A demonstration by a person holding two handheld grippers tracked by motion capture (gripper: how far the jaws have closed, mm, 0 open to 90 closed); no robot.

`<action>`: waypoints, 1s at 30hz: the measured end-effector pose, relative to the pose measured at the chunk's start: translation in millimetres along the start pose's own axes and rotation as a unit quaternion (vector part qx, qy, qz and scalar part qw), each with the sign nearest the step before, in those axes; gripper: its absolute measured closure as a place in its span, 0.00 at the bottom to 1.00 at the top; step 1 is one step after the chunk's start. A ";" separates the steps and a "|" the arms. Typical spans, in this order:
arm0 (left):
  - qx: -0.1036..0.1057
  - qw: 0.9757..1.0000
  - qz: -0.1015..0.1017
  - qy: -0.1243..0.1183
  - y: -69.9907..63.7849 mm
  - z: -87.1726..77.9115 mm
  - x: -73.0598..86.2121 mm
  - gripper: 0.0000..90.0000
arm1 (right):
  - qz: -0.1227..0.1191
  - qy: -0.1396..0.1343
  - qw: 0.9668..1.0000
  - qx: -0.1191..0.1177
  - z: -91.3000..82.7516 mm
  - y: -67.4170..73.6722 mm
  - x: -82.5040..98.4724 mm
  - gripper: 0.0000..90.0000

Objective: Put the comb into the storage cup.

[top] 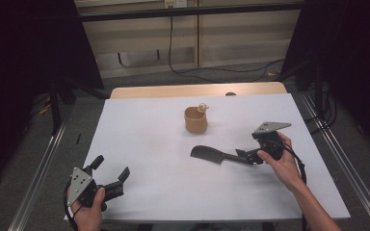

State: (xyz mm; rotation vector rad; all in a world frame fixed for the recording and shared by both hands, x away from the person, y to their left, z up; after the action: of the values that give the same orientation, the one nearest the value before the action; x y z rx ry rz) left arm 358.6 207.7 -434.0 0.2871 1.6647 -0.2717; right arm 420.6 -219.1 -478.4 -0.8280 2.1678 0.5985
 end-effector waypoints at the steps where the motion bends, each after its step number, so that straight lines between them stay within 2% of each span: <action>1: 0.000 1.000 -0.001 0.000 0.0 0.1 0.1 0.03 | 0.000 0.011 1.000 -0.004 1.0 1.8 1.7 0.06; 3: 0.001 1.000 -0.002 0.003 -0.4 0.6 1.1 0.03 | 0.016 0.029 0.999 -0.018 3.3 5.2 4.2 0.07; 4: 0.002 1.000 0.001 0.004 -0.7 0.8 1.7 0.03 | 0.018 0.039 0.998 -0.040 6.0 8.4 4.0 0.08; 7: 0.000 1.000 0.002 0.003 -0.6 1.2 1.4 0.03 | 0.012 0.047 0.997 -0.052 8.0 10.3 2.5 0.07; 12: 0.000 1.000 0.006 0.003 0.0 1.1 1.6 0.03 | 0.008 0.082 0.993 -0.080 16.9 16.5 2.8 0.06; 14: 0.001 1.000 0.001 0.002 -0.8 1.0 1.2 0.03 | 0.003 0.092 0.992 -0.088 21.0 19.4 2.4 0.07; 19: 0.002 1.000 0.002 0.002 -1.1 0.7 1.0 0.03 | -0.007 0.119 0.988 -0.100 29.5 23.9 1.8 0.10; 20: 0.003 1.000 0.001 0.002 -1.3 0.7 0.8 0.03 | -0.012 0.128 0.986 -0.105 31.4 25.2 0.7 0.14; 25: 0.003 1.000 0.001 -0.001 -0.7 -0.1 -0.2 0.03 | -0.018 0.147 0.983 -0.106 34.7 24.7 -1.1 0.17; 28: 0.003 1.000 0.000 -0.003 -0.7 -0.2 -0.6 0.03 | -0.021 0.163 0.980 -0.112 37.2 24.2 -0.2 0.22; 30: 0.003 1.000 0.003 -0.001 -0.6 0.0 0.1 0.03 | -0.028 0.184 0.976 -0.111 38.9 23.3 2.0 0.24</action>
State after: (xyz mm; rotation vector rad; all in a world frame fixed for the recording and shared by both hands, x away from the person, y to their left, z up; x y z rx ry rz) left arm 358.4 207.2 -434.1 0.2959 1.6617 -0.2733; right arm 421.0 -179.6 -500.7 -1.1942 2.4274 0.7132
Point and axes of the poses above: each handheld gripper's, and its own axes: z roughly forward along the jaws, x roughly out of its underside, y roughly to its left, the point moved 9 cm from there along z, roughly forward along the jaws, and after that the axes turned 11 degrees about -x, right-handed, at the moved point
